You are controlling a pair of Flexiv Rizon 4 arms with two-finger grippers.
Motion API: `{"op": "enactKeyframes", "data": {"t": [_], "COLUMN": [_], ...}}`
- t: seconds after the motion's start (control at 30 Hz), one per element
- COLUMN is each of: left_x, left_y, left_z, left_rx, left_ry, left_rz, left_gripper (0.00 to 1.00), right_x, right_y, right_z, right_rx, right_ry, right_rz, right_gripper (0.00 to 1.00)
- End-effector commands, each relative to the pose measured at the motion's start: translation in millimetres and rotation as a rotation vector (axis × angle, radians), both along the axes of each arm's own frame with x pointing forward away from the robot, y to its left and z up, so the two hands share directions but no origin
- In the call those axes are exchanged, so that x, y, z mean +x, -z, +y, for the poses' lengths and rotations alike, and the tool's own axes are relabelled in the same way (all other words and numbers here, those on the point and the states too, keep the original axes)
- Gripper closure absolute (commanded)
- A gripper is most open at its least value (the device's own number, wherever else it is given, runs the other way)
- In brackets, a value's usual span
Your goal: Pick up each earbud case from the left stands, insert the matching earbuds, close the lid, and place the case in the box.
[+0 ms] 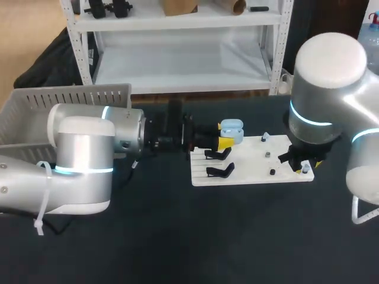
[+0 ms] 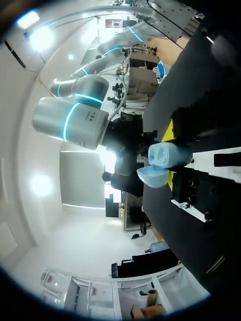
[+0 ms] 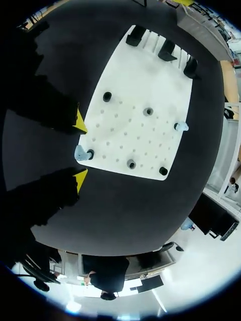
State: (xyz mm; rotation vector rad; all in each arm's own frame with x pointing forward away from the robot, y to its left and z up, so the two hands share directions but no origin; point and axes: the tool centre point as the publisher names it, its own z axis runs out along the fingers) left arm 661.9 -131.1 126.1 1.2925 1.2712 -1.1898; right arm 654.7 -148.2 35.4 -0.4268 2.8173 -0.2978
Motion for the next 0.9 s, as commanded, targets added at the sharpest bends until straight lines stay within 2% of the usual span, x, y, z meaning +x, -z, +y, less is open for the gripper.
{"op": "enactKeyframes", "data": {"t": [0.03,0.4,0.9], "left_x": [-1.8,-1.8,-1.8], "left_y": [0.1,0.1,0.1], "left_z": [0,0,0], "left_rx": [0.0,0.0,0.0], "left_ry": [-0.007,-0.007,-0.007], "left_rz": [-0.001,-0.001,-0.001], "left_gripper": [1.0,1.0,1.0], "right_x": [-0.1,-1.2,1.0], "right_y": [5,11,18], "right_z": [1,-3,-9], "right_rx": [-0.038,-0.074,-0.098], "right_ry": [0.011,0.027,0.038], "right_rz": [-0.034,-0.038,-0.044], "right_gripper": [0.62,0.66,0.66]}}
